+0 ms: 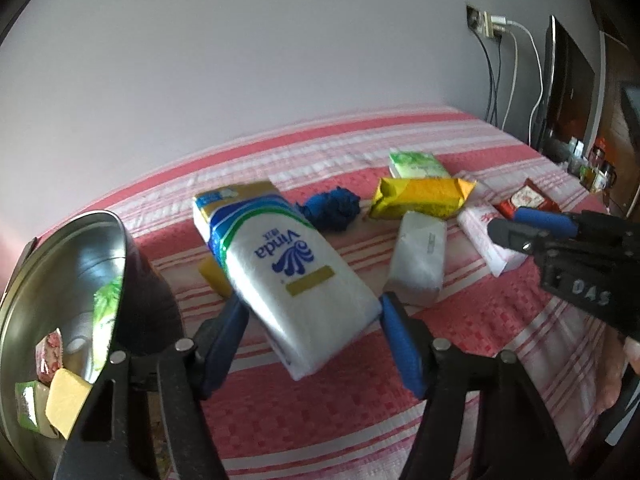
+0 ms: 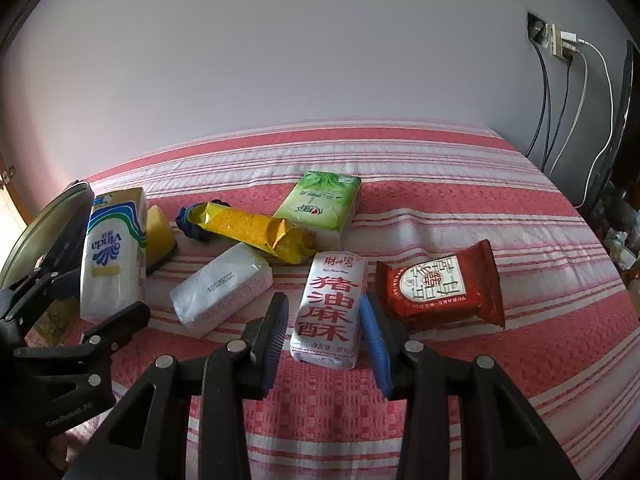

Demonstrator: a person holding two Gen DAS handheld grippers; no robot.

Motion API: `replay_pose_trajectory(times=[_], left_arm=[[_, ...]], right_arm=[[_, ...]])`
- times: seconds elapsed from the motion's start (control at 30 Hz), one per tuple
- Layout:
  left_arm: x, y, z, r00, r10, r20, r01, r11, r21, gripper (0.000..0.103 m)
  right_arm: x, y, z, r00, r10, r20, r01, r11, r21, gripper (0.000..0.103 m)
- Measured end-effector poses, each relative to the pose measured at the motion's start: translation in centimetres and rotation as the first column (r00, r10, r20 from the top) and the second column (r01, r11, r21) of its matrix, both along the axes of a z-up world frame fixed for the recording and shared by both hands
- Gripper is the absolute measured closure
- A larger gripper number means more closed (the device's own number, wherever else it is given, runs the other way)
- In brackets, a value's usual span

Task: Organize objects
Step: 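Close the left gripper on the Vinda tissue pack and lift it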

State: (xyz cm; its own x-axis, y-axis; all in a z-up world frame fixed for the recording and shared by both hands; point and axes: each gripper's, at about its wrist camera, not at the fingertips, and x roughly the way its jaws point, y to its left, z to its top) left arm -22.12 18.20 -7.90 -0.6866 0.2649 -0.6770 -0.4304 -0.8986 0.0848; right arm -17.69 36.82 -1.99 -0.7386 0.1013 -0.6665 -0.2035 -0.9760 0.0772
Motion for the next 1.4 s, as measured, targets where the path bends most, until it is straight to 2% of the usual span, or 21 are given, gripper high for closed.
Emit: replay_pose_trajectory(times=[0.07,0.17,0.3,0.5,0.63,0.7,0.93,1.13,1.4], left_arm=[[0.1,-0.2,0.2,1.000,0.008,-0.018,-0.008,1.000,0.006,0.037],[0.5,-0.4,0.6,0.999,0.013,-0.042,-0.012,1.000,0.017,0.037],[0.7,-0.7,0.9,0.998,0.015,-0.065,-0.012,0.999,0.033,0.037],[1.0,-0.7,1.2,0.996,0.019,-0.087,-0.016,0.999,0.038,0.038],[0.9,-0.6,1.2,0.996,0.015,-0.090,-0.011,0.999,0.040,0.038],[1.1,-0.7,1.2,0.995,0.011,-0.095,-0.007,0.999,0.041,0.038],[1.0,-0.8,1.2,0.996,0.010,-0.089,-0.006,0.999,0.053,0.038],[1.1,-0.9,1.2,0.996,0.012,-0.089,-0.007,0.998,0.065,0.038],[1.4,-1.1,1.4,0.994,0.015,-0.111,-0.006,0.997,0.077,0.038]], right_arm=[[0.7,-0.5,1.0,0.999,0.015,-0.043,-0.016,1.000,-0.006,0.063],[0.3,-1.4,1.0,0.999,0.036,-0.017,-0.036,0.999,0.021,0.063],[-0.9,-1.1,-0.4,0.999,-0.002,0.033,0.001,0.999,0.034,0.062],[-0.9,-2.1,0.1,0.999,0.031,0.032,-0.032,0.999,0.029,0.062],[-0.7,-3.1,-0.1,0.998,0.045,0.045,-0.047,0.998,0.045,0.062],[-0.7,-2.5,-0.1,0.999,0.008,0.041,-0.010,0.999,0.052,0.063],[-0.8,-0.2,-1.1,0.996,-0.020,0.093,0.021,1.000,-0.016,0.062],[-1.8,-1.7,-1.4,0.989,-0.015,0.147,0.007,0.998,0.054,0.062],[-1.2,-1.4,-1.2,0.991,-0.015,0.133,0.012,1.000,0.025,0.066]])
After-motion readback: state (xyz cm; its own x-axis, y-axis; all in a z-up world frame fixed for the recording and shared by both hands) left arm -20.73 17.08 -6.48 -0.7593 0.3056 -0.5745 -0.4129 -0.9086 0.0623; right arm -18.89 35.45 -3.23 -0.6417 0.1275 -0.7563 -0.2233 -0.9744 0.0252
